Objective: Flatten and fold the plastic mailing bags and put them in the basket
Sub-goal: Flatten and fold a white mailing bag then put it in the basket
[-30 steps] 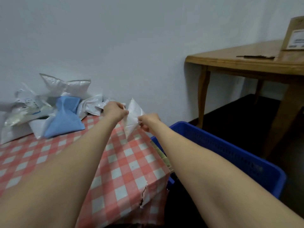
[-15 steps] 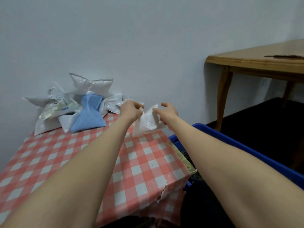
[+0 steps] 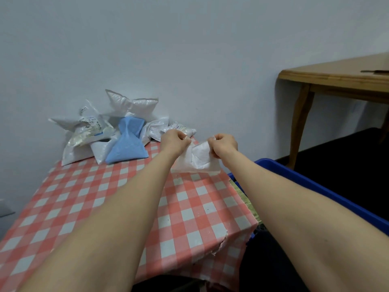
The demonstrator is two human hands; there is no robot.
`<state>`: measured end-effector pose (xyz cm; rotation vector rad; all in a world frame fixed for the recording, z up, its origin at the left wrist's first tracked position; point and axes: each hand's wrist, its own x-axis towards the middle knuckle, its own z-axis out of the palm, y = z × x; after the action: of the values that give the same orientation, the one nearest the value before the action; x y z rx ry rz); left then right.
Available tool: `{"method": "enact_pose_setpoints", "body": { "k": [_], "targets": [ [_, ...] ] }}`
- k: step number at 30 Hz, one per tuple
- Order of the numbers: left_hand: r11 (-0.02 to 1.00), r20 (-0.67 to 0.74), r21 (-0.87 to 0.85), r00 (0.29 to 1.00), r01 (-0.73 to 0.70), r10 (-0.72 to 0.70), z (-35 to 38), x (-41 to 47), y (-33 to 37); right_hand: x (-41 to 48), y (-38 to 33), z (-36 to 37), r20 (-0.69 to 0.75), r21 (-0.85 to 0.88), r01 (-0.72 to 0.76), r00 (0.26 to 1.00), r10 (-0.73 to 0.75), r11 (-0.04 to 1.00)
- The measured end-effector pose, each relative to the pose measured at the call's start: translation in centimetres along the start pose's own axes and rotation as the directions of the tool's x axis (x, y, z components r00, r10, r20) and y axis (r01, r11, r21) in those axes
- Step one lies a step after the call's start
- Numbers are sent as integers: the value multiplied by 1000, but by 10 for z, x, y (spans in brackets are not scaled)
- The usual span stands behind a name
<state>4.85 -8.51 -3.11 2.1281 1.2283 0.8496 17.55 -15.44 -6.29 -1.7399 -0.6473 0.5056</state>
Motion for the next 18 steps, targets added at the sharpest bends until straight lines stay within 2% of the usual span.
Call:
{"method": "enact_pose_setpoints", "body": {
  "k": [3, 10, 15, 18],
  "targets": [
    [999, -41, 38, 999, 27, -25, -2, 3, -6, -1, 1, 0, -17, 56, -39, 999, 40, 998],
    [994, -89, -8, 990, 111, -111, -5, 7, -17, -2, -4, -3, -24, 116, -111, 993, 114, 987],
    [993, -148, 23, 982, 119, -114, -5, 9, -18, 1, -3, -4, -26, 231, -127, 990, 136, 965],
    [985, -133, -153, 986, 76, -97, -3, 6, -18, 1, -7, -5, -11, 308, -152, 986, 164, 939]
  ]
}}
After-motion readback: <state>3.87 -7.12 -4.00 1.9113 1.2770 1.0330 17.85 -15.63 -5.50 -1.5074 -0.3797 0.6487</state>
